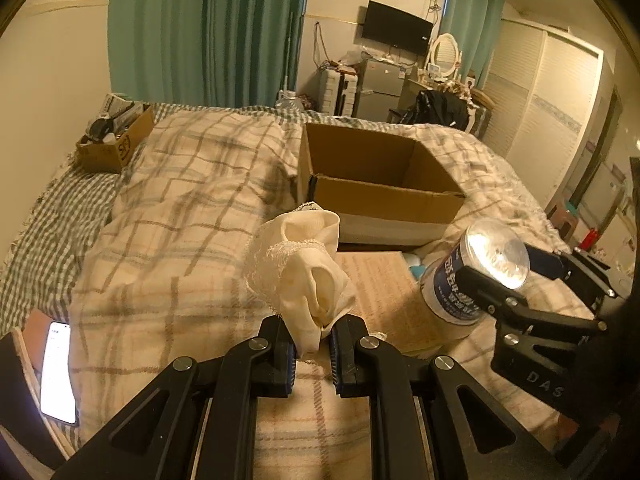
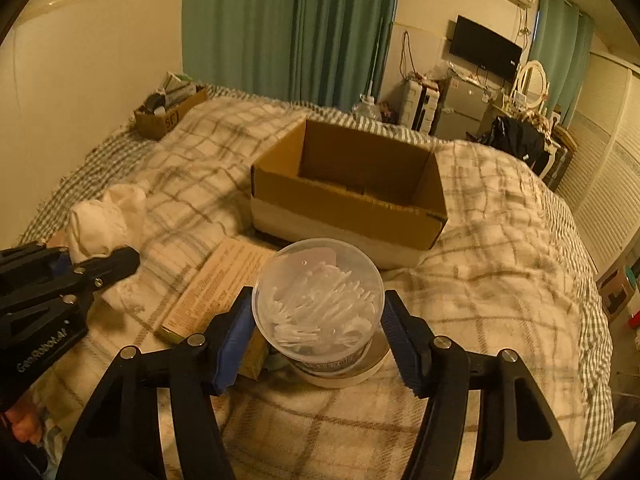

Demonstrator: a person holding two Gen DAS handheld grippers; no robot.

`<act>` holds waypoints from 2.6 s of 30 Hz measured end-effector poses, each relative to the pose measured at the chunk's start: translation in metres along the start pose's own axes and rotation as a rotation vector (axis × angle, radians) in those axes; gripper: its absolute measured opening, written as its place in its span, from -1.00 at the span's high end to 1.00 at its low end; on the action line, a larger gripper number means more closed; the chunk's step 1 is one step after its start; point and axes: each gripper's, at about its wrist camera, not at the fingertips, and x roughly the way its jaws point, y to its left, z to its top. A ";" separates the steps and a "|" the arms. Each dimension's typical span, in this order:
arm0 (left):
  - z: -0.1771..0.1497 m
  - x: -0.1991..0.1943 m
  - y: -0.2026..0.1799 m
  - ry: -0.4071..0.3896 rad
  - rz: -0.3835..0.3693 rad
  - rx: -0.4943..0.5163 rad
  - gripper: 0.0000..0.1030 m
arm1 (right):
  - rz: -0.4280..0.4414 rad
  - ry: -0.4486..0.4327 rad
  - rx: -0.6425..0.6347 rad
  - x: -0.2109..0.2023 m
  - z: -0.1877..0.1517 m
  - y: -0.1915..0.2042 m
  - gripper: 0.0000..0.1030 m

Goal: Organize objects
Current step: 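Grasp the crumpled white cloth with the left gripper while the right gripper grasps the water bottle, then carry the cloth and bottle over the cardboard box and release both, then grasp the clear plastic cup with the right gripper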

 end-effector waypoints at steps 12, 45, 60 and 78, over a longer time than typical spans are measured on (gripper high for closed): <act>0.080 -0.003 -0.012 -0.050 -0.075 0.034 0.75 | -0.009 -0.219 -0.024 -0.063 0.095 -0.048 -0.20; 0.181 0.234 -0.042 0.143 -0.142 0.149 0.74 | 0.106 0.054 0.088 0.198 0.165 -0.135 -0.20; 0.180 0.145 -0.031 0.106 -0.107 0.082 -0.89 | 0.025 -0.072 0.083 0.078 0.176 -0.147 -0.72; 0.078 0.015 -0.030 0.096 0.091 0.115 -1.00 | -0.069 -0.099 -0.072 -0.064 0.072 -0.089 -0.99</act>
